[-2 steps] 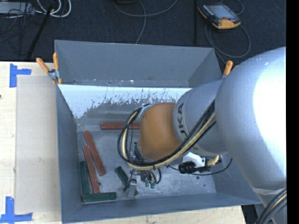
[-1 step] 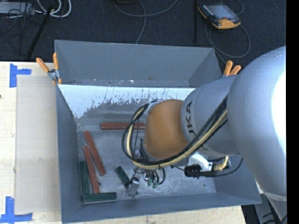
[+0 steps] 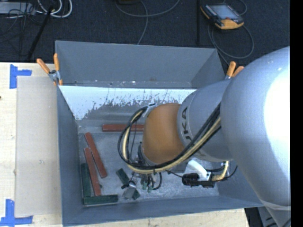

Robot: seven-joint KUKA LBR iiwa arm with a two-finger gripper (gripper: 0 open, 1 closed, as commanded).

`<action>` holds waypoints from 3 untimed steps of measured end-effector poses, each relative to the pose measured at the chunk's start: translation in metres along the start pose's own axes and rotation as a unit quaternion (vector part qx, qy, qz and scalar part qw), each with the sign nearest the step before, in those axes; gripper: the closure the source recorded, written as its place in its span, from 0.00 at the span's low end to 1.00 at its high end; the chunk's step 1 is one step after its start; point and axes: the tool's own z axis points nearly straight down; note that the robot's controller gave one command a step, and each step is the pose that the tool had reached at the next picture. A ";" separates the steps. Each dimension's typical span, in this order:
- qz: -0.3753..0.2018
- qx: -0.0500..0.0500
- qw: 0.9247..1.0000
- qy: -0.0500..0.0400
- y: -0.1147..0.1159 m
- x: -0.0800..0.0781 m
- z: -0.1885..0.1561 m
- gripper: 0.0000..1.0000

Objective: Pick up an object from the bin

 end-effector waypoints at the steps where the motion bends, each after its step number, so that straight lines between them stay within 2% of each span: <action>1: 0.083 0.001 0.997 0.001 -0.005 0.006 0.031 0.00; 2: 0.084 0.000 0.996 0.000 -0.005 0.006 0.032 0.00; 3: 0.085 0.000 0.996 0.000 -0.005 0.006 0.031 1.00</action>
Offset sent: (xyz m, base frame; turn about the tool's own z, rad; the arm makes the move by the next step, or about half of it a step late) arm -0.0064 -0.0015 -0.0291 0.1668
